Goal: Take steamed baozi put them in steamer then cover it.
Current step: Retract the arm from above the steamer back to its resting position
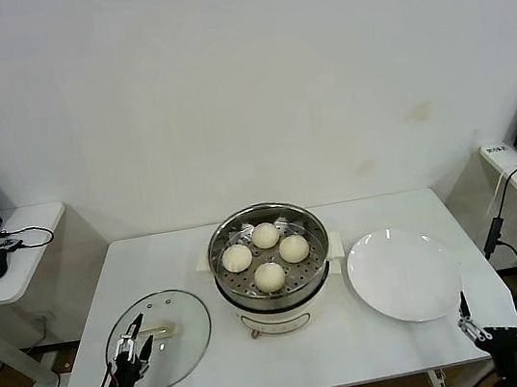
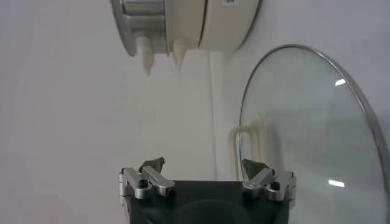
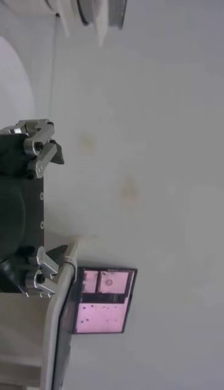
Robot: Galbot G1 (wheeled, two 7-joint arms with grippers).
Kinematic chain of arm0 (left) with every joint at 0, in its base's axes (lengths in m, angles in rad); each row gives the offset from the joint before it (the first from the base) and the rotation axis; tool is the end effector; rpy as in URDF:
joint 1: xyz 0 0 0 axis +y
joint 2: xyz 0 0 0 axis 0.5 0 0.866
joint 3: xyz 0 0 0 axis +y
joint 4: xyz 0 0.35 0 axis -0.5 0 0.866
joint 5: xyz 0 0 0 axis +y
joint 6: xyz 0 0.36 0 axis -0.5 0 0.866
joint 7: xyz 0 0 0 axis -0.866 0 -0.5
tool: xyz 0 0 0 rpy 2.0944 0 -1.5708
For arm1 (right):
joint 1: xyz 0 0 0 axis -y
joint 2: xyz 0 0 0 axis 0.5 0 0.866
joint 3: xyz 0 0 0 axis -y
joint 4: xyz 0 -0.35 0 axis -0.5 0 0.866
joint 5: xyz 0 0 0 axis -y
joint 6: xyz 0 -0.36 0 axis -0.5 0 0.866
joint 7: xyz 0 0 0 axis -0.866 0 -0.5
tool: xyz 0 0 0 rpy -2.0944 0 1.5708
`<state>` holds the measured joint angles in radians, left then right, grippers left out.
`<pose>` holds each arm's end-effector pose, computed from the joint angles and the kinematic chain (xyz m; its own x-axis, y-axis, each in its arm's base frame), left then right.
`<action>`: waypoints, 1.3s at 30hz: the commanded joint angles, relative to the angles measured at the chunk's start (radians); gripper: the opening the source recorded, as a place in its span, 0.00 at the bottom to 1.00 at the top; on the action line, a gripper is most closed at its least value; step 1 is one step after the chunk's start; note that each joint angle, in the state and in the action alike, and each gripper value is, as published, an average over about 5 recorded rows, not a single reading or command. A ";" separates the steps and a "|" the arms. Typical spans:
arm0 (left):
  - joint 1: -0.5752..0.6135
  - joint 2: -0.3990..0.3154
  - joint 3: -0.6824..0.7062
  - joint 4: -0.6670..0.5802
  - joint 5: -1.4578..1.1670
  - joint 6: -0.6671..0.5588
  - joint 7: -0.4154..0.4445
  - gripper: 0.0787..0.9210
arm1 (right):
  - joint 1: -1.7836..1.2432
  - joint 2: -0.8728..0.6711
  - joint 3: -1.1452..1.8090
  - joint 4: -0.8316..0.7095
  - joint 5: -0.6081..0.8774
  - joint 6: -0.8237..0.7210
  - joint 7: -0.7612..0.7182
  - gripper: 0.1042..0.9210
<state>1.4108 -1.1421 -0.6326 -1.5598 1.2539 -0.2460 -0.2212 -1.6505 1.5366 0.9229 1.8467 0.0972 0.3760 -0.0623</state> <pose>0.2257 0.1828 -0.4129 -0.9781 0.1615 0.1311 0.1196 -0.0787 0.9897 0.1225 -0.1432 -0.3846 -0.9607 0.2627 -0.0898 0.2743 0.9481 -0.1609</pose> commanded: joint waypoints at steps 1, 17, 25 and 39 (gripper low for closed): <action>-0.136 0.011 0.031 0.093 0.023 0.000 0.007 0.88 | -0.011 0.013 0.015 0.001 -0.008 0.010 0.006 0.88; -0.193 0.006 0.054 0.166 0.023 -0.002 0.012 0.88 | -0.018 0.028 0.010 -0.002 -0.029 0.016 -0.004 0.88; -0.219 0.002 0.064 0.186 0.019 -0.002 0.016 0.88 | -0.020 0.032 0.004 -0.009 -0.041 0.019 -0.005 0.88; -0.229 -0.009 0.075 0.239 0.021 -0.002 0.011 0.57 | -0.016 0.034 -0.004 -0.019 -0.046 0.020 -0.007 0.88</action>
<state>1.1894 -1.1513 -0.5573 -1.3503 1.2767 -0.2485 -0.1996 -1.6665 1.5708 0.9191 1.8296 0.0524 0.3960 -0.0692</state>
